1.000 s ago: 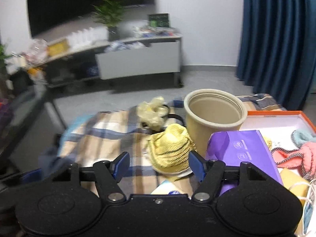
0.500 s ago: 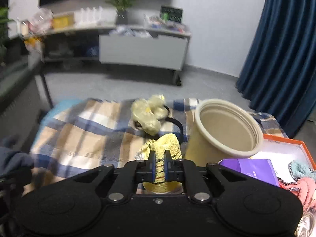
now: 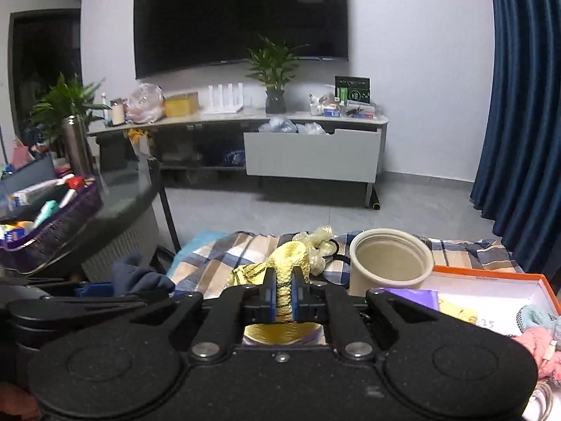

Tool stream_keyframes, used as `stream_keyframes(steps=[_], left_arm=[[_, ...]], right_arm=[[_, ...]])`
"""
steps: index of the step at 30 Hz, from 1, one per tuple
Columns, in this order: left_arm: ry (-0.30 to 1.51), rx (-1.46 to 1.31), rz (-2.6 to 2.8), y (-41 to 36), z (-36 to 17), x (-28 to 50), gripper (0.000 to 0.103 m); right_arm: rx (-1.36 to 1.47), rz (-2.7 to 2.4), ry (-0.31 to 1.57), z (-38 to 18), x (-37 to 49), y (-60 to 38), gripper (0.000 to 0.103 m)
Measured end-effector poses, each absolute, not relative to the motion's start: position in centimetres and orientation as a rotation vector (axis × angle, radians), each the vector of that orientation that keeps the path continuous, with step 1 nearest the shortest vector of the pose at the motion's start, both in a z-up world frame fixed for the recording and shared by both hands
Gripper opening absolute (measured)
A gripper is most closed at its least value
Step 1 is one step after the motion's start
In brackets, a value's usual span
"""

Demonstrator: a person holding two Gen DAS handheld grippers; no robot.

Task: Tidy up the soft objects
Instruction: 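Lift the glove and yellow striped towel and carry both over the box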

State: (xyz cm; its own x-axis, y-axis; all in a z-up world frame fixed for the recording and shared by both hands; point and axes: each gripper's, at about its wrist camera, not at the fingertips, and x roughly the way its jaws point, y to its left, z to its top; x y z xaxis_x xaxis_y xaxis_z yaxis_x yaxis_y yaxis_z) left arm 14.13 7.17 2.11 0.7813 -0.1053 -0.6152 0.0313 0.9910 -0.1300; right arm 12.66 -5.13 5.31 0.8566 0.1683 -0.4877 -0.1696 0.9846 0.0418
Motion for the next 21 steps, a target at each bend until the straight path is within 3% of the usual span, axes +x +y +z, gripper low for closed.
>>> stream_keyframes(steps=[21], left_arm=[[0.613,-0.068,-0.115,1.8,5.9,10.6,0.044]], right_arm=[[0.012,0.177,0.402,9.8,6.8,-10.2,0.009]])
